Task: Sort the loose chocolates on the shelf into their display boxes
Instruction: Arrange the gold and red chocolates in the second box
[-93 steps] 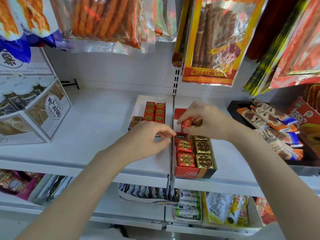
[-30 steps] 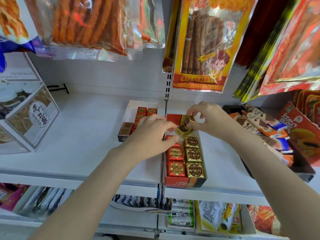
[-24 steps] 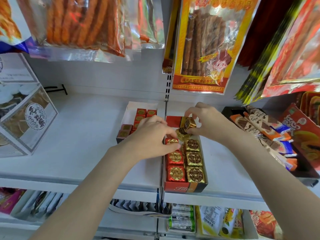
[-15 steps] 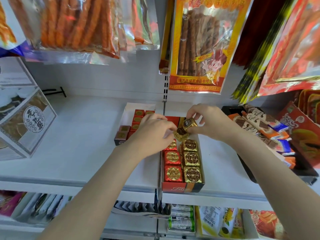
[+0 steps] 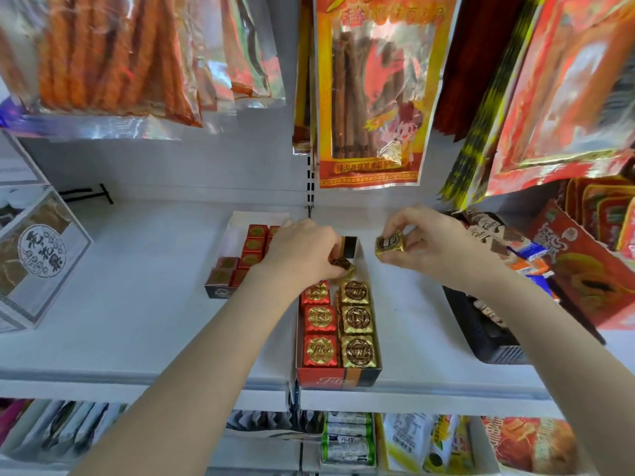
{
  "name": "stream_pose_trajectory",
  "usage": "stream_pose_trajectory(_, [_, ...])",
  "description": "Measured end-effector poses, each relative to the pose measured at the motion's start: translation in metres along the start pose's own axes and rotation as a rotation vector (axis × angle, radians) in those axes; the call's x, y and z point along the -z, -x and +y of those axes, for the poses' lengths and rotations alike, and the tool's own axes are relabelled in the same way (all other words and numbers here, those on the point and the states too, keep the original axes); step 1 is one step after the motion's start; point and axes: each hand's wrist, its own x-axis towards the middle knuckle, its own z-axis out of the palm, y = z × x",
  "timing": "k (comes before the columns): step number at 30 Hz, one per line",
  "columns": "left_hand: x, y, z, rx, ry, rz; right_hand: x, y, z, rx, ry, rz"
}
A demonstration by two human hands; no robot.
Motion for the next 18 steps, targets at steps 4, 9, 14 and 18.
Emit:
stream_pose_trajectory(4, [-0.005, -0.003, 0.007, 0.012, -0.041, 0.005, 0.005, 0.004, 0.002, 0.000, 0.025, 0.006])
stream_pose_trajectory(9, [0.000, -0.004, 0.000, 0.089, 0.253, -0.108, 0.007, 0.009, 0.002, 0.003, 0.031, -0.004])
stream_pose_trajectory(14, [-0.005, 0.002, 0.004, 0.078, 0.156, -0.052, 0.007, 0.012, 0.007, 0.000, 0.082, -0.028])
stream_pose_trajectory(18, [0.000, 0.002, 0.002, 0.102, 0.305, 0.000, 0.007, 0.012, 0.007, 0.001, 0.101, -0.037])
